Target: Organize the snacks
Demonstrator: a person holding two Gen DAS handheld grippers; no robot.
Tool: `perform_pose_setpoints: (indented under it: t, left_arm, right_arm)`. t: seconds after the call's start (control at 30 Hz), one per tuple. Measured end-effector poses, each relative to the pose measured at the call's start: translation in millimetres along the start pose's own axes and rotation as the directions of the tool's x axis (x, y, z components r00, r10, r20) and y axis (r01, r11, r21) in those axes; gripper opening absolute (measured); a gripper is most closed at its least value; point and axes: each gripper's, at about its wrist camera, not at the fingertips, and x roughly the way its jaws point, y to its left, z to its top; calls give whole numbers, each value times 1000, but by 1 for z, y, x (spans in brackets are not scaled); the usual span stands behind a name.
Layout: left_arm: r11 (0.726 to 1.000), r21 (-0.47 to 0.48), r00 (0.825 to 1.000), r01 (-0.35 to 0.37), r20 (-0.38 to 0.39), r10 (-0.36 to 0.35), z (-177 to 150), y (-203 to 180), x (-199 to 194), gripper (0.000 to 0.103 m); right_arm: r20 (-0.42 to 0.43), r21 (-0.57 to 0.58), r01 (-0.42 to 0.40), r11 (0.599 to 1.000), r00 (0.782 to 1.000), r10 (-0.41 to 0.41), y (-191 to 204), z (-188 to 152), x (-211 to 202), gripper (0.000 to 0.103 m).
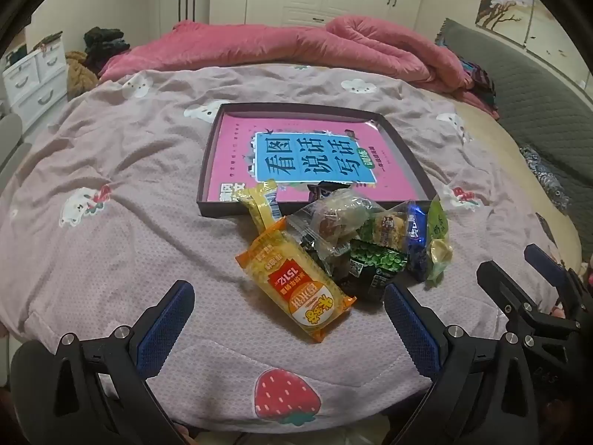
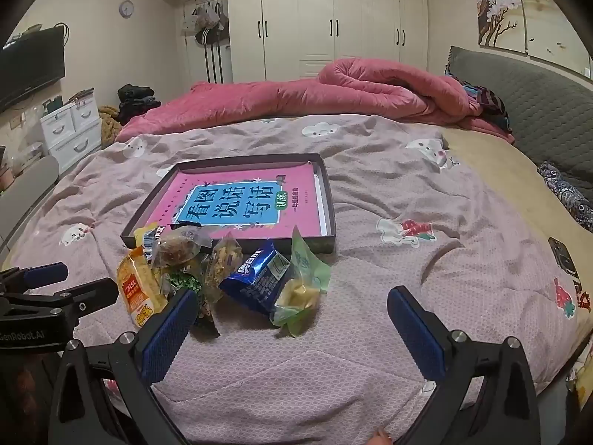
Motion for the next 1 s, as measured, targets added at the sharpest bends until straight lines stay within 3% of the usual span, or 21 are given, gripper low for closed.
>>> perform_pose_setpoints:
  t: [0.6,1.0]
  left_arm:
    - [1000,-3,1000,3,-5,-3,0,-3,0,102]
    - [997,-62,998,39,-48,-42,1,11,12,102]
  right_arm:
    - [0,-1,1,1000,1000,-1,1,0,2,103]
    - [-12,26,-7,1000,1000,7,-3,-3,7,103]
